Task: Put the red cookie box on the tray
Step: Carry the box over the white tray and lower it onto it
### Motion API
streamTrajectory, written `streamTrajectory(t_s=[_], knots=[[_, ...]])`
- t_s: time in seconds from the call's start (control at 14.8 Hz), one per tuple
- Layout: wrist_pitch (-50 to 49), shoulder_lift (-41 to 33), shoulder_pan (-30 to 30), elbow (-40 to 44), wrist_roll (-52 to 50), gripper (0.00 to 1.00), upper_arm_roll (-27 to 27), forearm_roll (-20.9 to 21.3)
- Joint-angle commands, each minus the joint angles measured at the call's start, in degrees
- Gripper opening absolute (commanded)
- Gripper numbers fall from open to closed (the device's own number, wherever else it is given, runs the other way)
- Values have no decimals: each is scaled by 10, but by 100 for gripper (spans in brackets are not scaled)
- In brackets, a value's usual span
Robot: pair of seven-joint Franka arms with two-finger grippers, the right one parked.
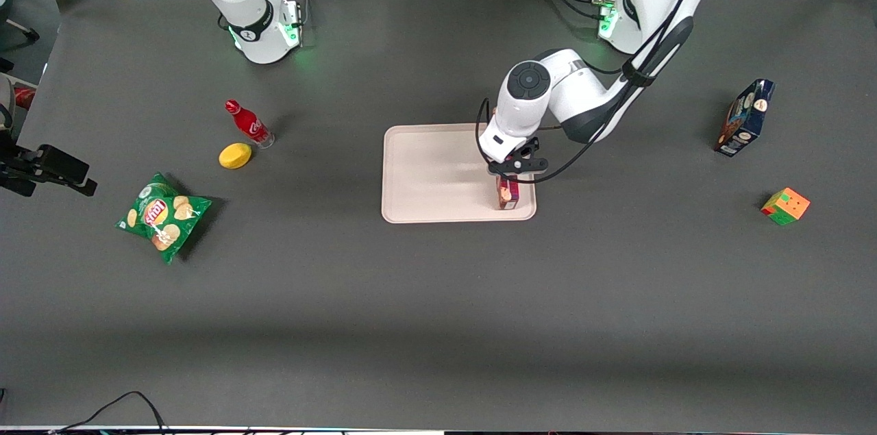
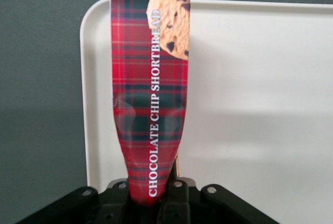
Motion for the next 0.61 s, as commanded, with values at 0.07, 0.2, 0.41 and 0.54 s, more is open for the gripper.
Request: streamTrajectory(t_s=[0.07,0.2,0.41,0.54], knots=[[7,13,-5,-3,-56,19,11,62],[7,14,-6,-2,-57,70,16,65],[7,13,-6,-1,-56,100,16,65],[3,11,-4,1,-54,100,16,65]])
